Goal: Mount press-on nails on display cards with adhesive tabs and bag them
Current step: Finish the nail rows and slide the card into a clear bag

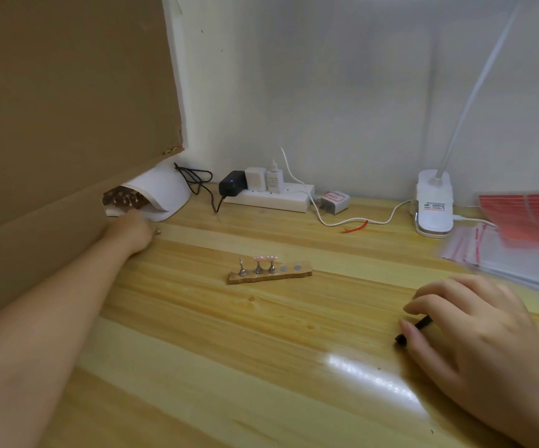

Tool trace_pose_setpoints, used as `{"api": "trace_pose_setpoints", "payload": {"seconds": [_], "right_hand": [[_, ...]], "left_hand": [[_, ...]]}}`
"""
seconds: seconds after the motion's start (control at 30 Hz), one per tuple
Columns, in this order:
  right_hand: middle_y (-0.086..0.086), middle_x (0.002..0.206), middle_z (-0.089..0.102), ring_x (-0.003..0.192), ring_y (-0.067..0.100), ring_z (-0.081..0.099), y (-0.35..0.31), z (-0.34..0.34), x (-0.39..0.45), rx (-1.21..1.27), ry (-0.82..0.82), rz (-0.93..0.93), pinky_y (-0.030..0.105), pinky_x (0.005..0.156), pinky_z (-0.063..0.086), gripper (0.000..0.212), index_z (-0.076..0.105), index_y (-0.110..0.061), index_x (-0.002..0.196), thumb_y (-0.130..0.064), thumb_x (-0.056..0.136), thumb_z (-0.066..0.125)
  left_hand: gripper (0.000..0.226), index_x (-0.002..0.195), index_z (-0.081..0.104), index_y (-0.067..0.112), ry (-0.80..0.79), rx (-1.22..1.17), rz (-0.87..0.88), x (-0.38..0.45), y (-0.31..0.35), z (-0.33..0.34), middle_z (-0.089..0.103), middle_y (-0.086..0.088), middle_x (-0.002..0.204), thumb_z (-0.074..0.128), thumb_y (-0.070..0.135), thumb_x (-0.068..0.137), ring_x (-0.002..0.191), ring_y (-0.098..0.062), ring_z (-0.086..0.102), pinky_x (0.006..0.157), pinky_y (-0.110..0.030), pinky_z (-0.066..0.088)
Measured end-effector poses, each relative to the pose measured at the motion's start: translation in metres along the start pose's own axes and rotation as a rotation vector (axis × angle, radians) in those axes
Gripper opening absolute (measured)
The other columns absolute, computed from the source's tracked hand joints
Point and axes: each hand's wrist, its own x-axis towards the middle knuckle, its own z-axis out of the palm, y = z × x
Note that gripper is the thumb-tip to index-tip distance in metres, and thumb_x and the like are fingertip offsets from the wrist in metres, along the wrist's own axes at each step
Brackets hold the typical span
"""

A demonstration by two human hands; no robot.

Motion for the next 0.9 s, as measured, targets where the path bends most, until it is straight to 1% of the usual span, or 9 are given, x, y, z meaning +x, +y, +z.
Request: {"api": "trace_pose_setpoints", "payload": {"seconds": [0.1, 0.33, 0.47, 0.57, 0.6, 0.67, 0.73, 0.83, 0.9], "right_hand": [[0.001, 0.082, 0.067, 0.081, 0.034, 0.062, 0.001, 0.001, 0.0, 0.006, -0.011, 0.004, 0.042, 0.069, 0.041, 0.034, 0.07, -0.013, 0.073, -0.038, 0.083, 0.049], [0.001, 0.082, 0.067, 0.082, 0.035, 0.063, 0.001, 0.0, -0.001, 0.022, -0.025, 0.007, 0.041, 0.07, 0.041, 0.034, 0.07, -0.013, 0.073, -0.038, 0.083, 0.049], [0.002, 0.082, 0.067, 0.081, 0.035, 0.063, 0.0, 0.0, 0.0, 0.028, -0.024, -0.003, 0.043, 0.069, 0.043, 0.035, 0.07, -0.013, 0.072, -0.038, 0.083, 0.049], [0.002, 0.082, 0.067, 0.081, 0.035, 0.063, 0.0, 0.001, 0.0, 0.03, -0.017, -0.006, 0.043, 0.068, 0.044, 0.035, 0.07, -0.013, 0.072, -0.038, 0.083, 0.049], [0.002, 0.082, 0.067, 0.081, 0.035, 0.063, 0.0, 0.001, 0.0, 0.03, -0.016, -0.006, 0.043, 0.068, 0.044, 0.035, 0.07, -0.013, 0.072, -0.038, 0.083, 0.049], [0.002, 0.082, 0.067, 0.081, 0.034, 0.063, 0.001, 0.002, 0.0, 0.028, -0.014, -0.008, 0.043, 0.068, 0.043, 0.035, 0.07, -0.013, 0.072, -0.038, 0.083, 0.049], [0.002, 0.082, 0.067, 0.08, 0.034, 0.063, 0.002, 0.003, -0.001, 0.027, -0.009, -0.01, 0.042, 0.067, 0.043, 0.035, 0.07, -0.013, 0.072, -0.039, 0.083, 0.049], [0.002, 0.081, 0.067, 0.079, 0.034, 0.063, 0.003, 0.004, -0.002, 0.03, -0.001, -0.012, 0.043, 0.067, 0.044, 0.036, 0.07, -0.013, 0.071, -0.039, 0.083, 0.049], [0.003, 0.081, 0.067, 0.079, 0.035, 0.063, 0.003, 0.005, -0.002, 0.038, 0.003, -0.011, 0.044, 0.067, 0.045, 0.036, 0.07, -0.012, 0.07, -0.038, 0.084, 0.049]], "left_hand": [[0.028, 0.116, 0.06, -0.002, -0.048, 0.05, -0.024, 0.005, 0.007, -0.002, 0.062, -0.022, 0.115, 0.048, 0.017, 0.099, 0.102, -0.037, 0.058, 0.075, -0.035, 0.043], [0.037, 0.132, 0.055, 0.009, 0.09, 0.018, 0.036, -0.002, -0.01, 0.002, 0.059, -0.019, 0.128, 0.045, 0.016, 0.097, 0.113, -0.038, 0.056, 0.086, -0.039, 0.046], [0.037, 0.128, 0.06, 0.016, 0.223, -0.301, 0.072, -0.005, -0.028, -0.002, 0.062, -0.012, 0.125, 0.045, 0.013, 0.094, 0.111, -0.033, 0.058, 0.087, -0.036, 0.047], [0.034, 0.117, 0.062, 0.011, 0.255, -0.603, 0.027, 0.0, -0.038, -0.02, 0.069, -0.011, 0.111, 0.044, 0.0, 0.09, 0.1, -0.031, 0.067, 0.092, -0.047, 0.053], [0.035, 0.118, 0.061, 0.011, 0.246, -0.59, 0.029, 0.001, -0.039, -0.026, 0.068, -0.012, 0.112, 0.044, -0.002, 0.09, 0.097, -0.031, 0.068, 0.09, -0.049, 0.054], [0.039, 0.122, 0.061, 0.01, 0.183, -0.369, 0.049, 0.005, -0.036, -0.037, 0.063, -0.014, 0.123, 0.045, -0.006, 0.09, 0.096, -0.034, 0.067, 0.088, -0.049, 0.055], [0.045, 0.128, 0.058, 0.006, 0.024, -0.167, 0.025, 0.007, -0.024, -0.045, 0.059, -0.016, 0.128, 0.051, -0.012, 0.087, 0.091, -0.035, 0.068, 0.083, -0.046, 0.057], [0.033, 0.122, 0.057, -0.007, -0.184, 0.01, -0.032, 0.012, -0.009, -0.044, 0.066, -0.023, 0.106, 0.054, -0.009, 0.089, 0.078, -0.032, 0.067, 0.068, -0.038, 0.059], [0.031, 0.125, 0.052, -0.008, -0.263, 0.074, -0.124, 0.015, -0.003, -0.033, 0.063, -0.023, 0.096, 0.05, -0.006, 0.094, 0.074, -0.03, 0.064, 0.066, -0.037, 0.056]]}}
